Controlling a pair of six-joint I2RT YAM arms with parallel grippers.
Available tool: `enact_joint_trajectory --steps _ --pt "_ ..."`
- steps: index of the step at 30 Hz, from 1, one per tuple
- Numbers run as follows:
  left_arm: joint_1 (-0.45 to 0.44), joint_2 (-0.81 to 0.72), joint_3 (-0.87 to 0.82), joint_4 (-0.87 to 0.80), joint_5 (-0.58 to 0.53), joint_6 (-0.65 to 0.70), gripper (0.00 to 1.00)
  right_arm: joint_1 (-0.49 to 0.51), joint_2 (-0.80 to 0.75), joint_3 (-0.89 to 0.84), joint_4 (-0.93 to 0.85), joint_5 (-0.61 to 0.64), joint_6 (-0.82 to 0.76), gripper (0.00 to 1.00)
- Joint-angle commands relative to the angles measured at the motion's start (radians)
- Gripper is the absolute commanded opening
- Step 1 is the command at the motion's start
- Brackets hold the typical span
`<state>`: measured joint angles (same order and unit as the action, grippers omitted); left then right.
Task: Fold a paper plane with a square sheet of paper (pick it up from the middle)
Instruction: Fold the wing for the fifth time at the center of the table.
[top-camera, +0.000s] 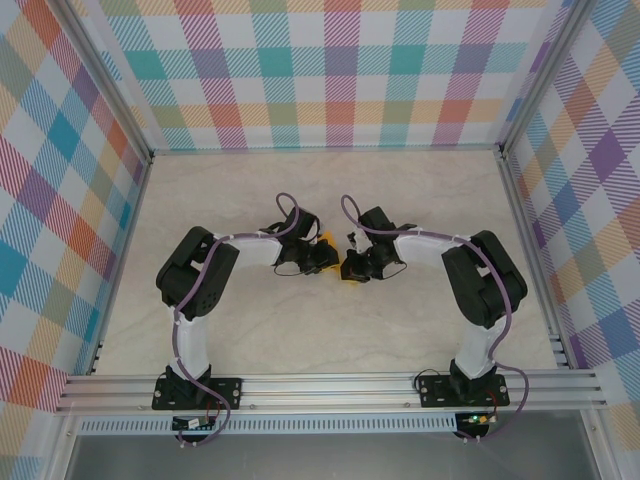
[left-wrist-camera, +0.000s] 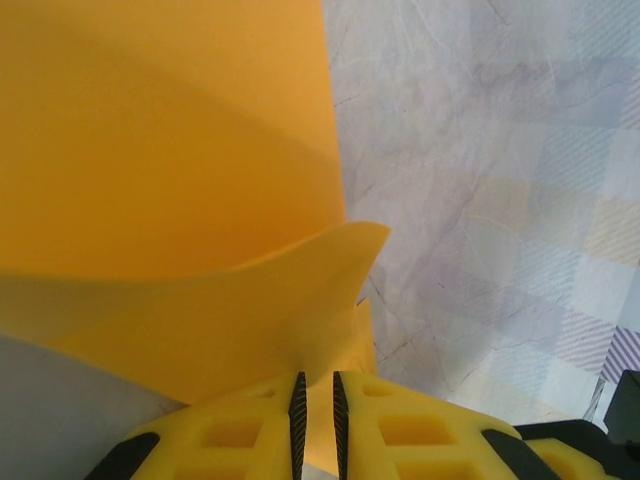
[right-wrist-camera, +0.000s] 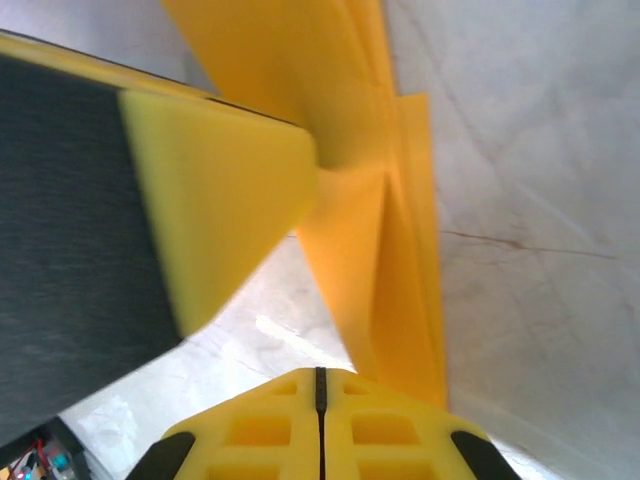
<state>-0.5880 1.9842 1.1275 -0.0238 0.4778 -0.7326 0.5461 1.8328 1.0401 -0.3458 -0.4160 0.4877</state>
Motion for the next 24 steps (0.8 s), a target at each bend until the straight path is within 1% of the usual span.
enact_joint_trajectory --steps 1,17,24 --pt "-0.015 0.047 0.008 -0.071 -0.061 -0.003 0.18 0.002 0.016 0.025 -0.064 0.057 0.005 0.06" --pt "-0.015 0.055 0.032 -0.12 -0.092 0.007 0.18 -0.001 0.027 0.011 -0.1 0.105 0.007 0.05" --pt "-0.015 0.06 0.046 -0.153 -0.116 0.019 0.18 -0.018 0.02 -0.015 -0.092 0.087 -0.001 0.05"
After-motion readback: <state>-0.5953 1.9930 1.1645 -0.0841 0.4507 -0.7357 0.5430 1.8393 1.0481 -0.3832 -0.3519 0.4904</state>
